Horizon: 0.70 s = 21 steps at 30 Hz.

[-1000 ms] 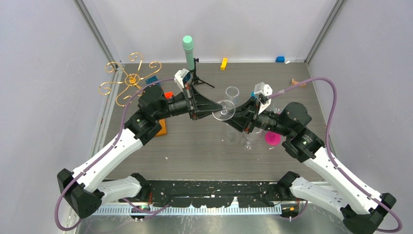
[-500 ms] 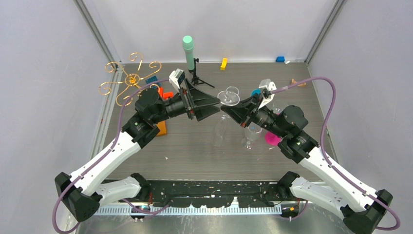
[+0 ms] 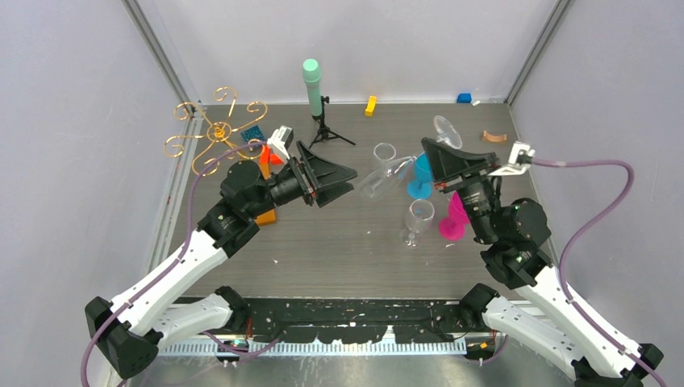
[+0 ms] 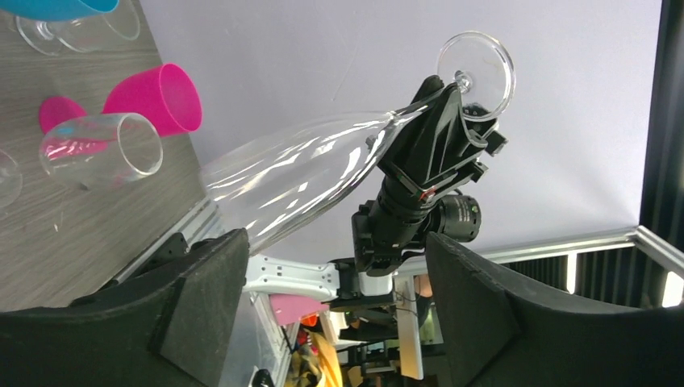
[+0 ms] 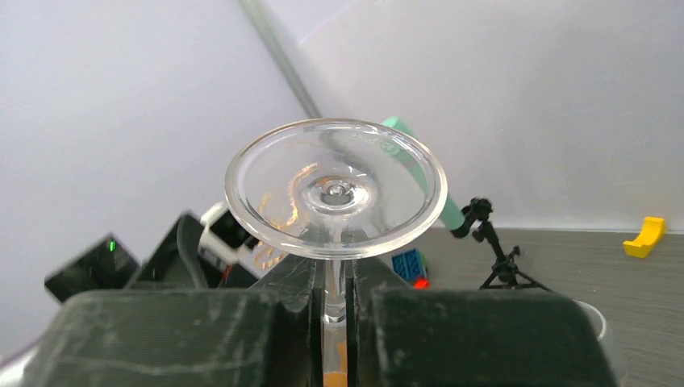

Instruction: Take the wine glass off the wine glass rack

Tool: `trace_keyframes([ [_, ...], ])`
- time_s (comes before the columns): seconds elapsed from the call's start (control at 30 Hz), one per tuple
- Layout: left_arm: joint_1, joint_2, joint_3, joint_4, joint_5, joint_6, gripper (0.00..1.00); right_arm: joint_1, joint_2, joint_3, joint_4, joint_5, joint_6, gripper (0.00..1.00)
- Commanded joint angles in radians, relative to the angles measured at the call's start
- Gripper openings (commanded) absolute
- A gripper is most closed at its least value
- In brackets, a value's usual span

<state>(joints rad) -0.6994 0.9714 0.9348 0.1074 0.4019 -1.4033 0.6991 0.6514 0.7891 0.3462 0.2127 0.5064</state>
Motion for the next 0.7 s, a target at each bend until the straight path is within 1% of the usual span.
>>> trace_keyframes([
  [0.0,-0.003,0.014,-0.043,0.107,0.013,-0.027,0.75,0.000,-0.041,-0.031,0.100,0.231,0.188,0.00],
  [0.1,-0.003,0.061,-0.051,0.199,0.065,-0.098,0.71,0.000,-0.055,-0.041,0.094,0.298,0.249,0.00],
  [0.2,-0.006,0.082,-0.054,0.263,0.082,-0.133,0.69,0.000,-0.068,-0.047,0.060,0.347,0.342,0.00],
  [0.33,-0.008,0.083,-0.056,0.310,0.076,-0.151,0.69,0.000,-0.068,-0.053,0.028,0.354,0.411,0.00],
  [0.4,-0.008,0.082,-0.055,0.327,0.074,-0.160,0.67,0.000,-0.068,-0.055,0.007,0.362,0.426,0.00],
  [0.5,-0.009,0.074,-0.057,0.331,0.072,-0.165,0.62,0.000,-0.071,-0.060,-0.008,0.372,0.435,0.00],
  [0.6,-0.009,0.068,-0.060,0.337,0.071,-0.172,0.51,0.000,-0.072,-0.067,-0.012,0.378,0.444,0.00],
  [0.67,-0.011,0.068,-0.062,0.349,0.071,-0.181,0.48,0.000,-0.068,-0.071,-0.011,0.382,0.458,0.00],
])
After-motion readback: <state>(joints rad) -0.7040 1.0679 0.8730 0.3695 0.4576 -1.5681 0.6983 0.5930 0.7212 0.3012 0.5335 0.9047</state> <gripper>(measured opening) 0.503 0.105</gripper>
